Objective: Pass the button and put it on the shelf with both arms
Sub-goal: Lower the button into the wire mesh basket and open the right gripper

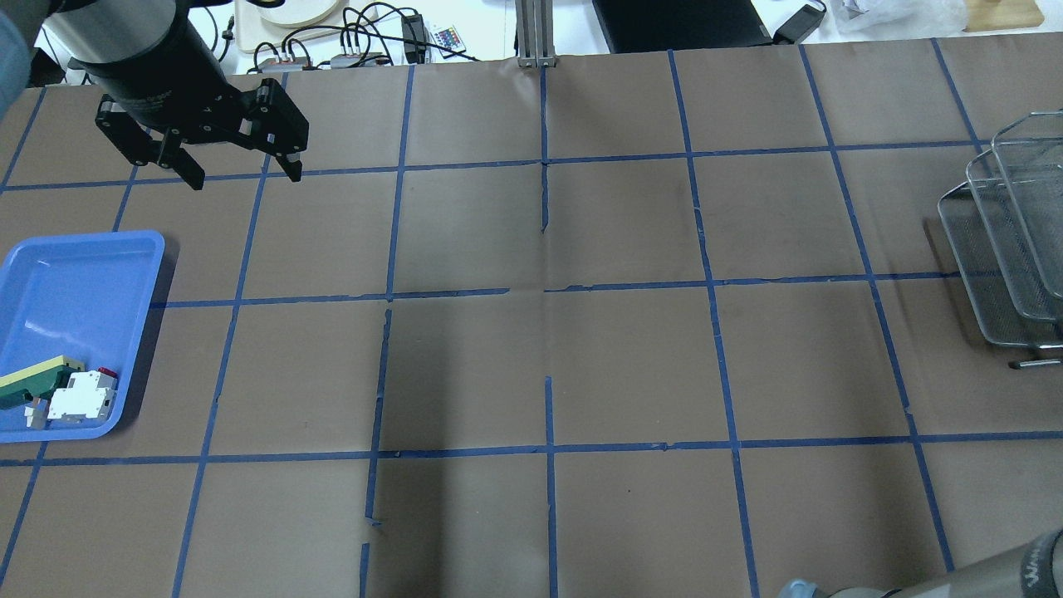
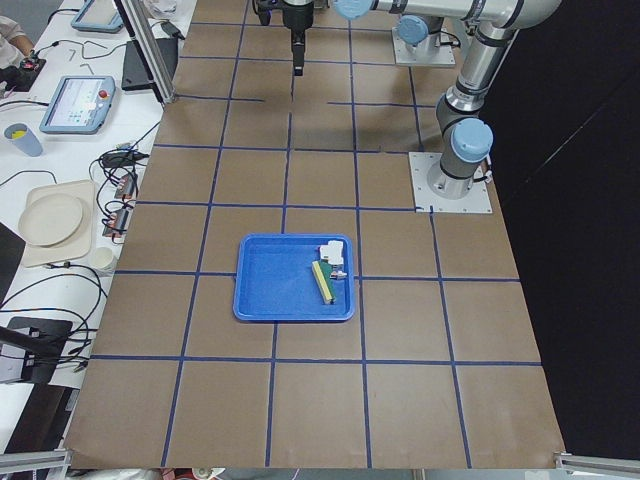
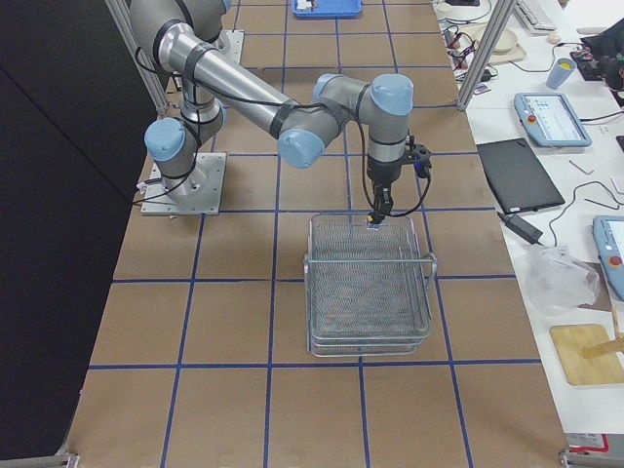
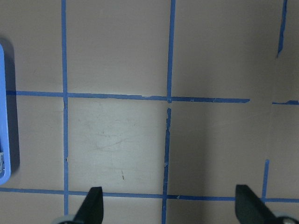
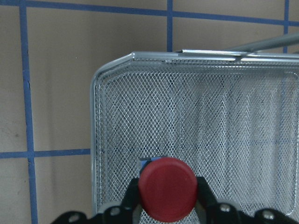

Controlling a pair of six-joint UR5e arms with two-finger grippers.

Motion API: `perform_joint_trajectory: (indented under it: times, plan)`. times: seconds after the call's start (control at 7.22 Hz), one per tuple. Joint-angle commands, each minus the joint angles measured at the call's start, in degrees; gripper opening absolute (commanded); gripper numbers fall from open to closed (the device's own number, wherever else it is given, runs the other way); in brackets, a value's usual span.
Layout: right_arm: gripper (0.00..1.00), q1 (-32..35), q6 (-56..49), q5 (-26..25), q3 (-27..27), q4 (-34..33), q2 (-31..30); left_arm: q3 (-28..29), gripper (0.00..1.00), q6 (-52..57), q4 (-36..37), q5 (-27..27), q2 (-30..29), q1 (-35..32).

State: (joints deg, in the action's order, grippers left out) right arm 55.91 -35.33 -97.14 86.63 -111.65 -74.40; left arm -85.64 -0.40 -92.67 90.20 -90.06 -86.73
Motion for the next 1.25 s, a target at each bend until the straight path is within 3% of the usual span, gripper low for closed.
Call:
perform_joint_trajectory:
  times: [0.0, 0.14, 0.28, 0.69, 0.97, 1.11]
  plan:
    - [0.20, -0.4, 0.3, -0.2, 1.4, 0.1, -0.2, 1.8, 1.00, 0.1, -2.1, 1.3, -0.8, 0.6]
    - [0.37, -0.4, 0.4, -0.5, 1.4, 0.2, -0.3, 1.6, 1.00, 0.1, -2.6, 1.6, -0.6, 0.4]
    - [0.68, -0.5, 0.4, -0.6, 1.4, 0.3, -0.7, 1.8, 1.00, 0.1, -2.4, 2.3, -0.6, 0.5]
    - [0.78, -1.0, 0.2, -3.8, 1.4, 1.0, -0.7, 1.8, 1.00, 0.1, -2.4, 2.3, -0.9, 0.3]
    - [0.83, -1.2, 0.3, -3.2, 1.4, 5.8, -3.3, 1.9, 1.00, 0.1, -2.5, 2.5, -0.7, 0.5]
    - [0.91, -1.1, 1.0, -3.0, 1.4, 8.9, -5.9, 1.8, 1.00, 0.1, -2.5, 2.5, -0.7, 0.6]
